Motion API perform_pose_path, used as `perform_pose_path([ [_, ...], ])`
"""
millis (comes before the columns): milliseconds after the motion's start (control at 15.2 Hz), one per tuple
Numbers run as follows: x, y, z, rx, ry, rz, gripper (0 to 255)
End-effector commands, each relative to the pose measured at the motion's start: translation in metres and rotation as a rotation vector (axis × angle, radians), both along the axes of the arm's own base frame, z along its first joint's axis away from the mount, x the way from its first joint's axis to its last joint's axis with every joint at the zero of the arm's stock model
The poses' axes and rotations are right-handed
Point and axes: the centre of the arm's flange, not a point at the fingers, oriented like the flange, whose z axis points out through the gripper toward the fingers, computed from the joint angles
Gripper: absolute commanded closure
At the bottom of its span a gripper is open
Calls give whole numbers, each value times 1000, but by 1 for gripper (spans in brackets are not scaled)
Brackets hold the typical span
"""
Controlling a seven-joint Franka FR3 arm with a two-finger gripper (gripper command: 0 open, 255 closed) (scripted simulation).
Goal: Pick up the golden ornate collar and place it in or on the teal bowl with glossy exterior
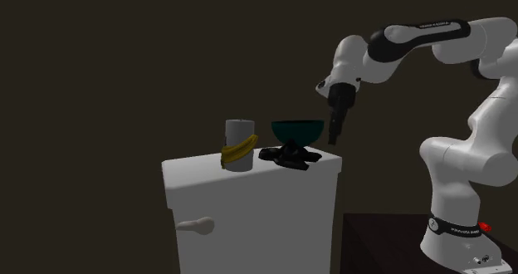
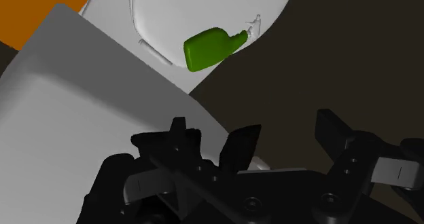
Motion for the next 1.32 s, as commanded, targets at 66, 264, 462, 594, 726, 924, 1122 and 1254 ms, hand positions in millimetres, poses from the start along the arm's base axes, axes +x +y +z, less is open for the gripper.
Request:
perform_pose_path([
  [66, 24, 5, -12, 109, -56, -84, 0],
  [264, 50, 8, -22, 215, -109, -162, 0],
  [462, 76, 11, -32, 321, -161, -240, 0],
  [594, 94, 12, -37, 392, -196, -291, 0],
  [726, 112, 13, -41, 463, -231, -343, 0],
  [924, 136, 13, -46, 555, -277, -411, 0],
  [1122, 146, 22, -53, 555, -277, -411, 0],
  [1254, 154, 29, -57, 555, -277, -411, 0],
])
